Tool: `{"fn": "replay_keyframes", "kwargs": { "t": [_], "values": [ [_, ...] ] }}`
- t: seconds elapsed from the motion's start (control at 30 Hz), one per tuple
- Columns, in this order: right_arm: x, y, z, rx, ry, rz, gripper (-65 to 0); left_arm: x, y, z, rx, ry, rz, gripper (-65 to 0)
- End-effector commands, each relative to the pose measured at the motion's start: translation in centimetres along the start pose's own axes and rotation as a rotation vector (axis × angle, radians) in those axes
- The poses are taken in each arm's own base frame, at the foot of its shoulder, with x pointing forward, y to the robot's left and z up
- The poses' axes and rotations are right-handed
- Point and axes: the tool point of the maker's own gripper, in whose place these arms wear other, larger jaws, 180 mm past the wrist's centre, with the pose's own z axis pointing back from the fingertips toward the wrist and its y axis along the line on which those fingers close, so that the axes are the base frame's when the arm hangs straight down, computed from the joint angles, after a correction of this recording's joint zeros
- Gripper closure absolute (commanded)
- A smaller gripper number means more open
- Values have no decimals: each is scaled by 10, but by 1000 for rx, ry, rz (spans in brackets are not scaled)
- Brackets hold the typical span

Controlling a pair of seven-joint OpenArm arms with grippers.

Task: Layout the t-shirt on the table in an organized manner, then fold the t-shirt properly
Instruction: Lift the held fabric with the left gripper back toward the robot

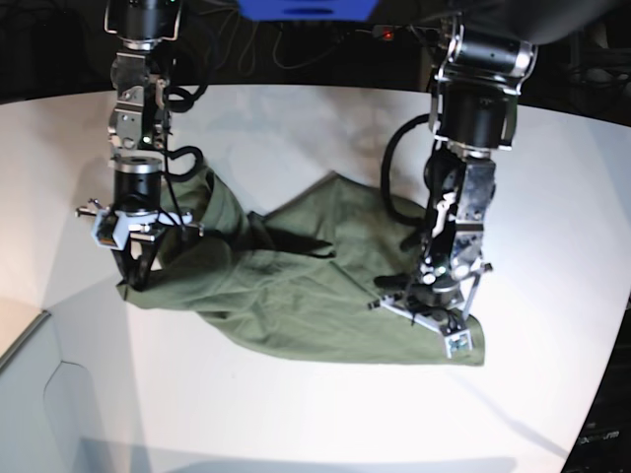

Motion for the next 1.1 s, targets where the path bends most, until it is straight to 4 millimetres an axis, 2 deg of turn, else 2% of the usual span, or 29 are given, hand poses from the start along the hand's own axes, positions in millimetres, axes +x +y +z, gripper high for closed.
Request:
{"fn": "replay_keyframes", "kwargs": {
  "t": [0.0,0.1,0.27,0.33,0.5,0.63,0.9,1.07],
  "values": [
    [18,0,-7,3,-68,-1,0,16,-6,5,-15,-52,4,-1],
    [18,0,-7,3,-68,-1,0,16,-3,19,-25,-85,9,-5],
    [19,0,-8,5,-69,-2,0,-10,9,35,-19,-68,9,-5],
    [19,-1,-8,3,-69,-2,0,-18,22,41,-8,-66,-4,-5],
    [19,0,-8,5,-69,-2,0,-38,32,58,-3,-57,-13,-4],
    [19,0,-8,5,-69,-2,0,-44,48,68,11,-60,-43,-2],
    [22,0,-11,5,-78,-3,0,-32,42,105,-31,-136,-40,-4],
    [22,1,-12,5,-78,-4,0,-52,48,112,-24,-94,-43,-7]
  ]
}}
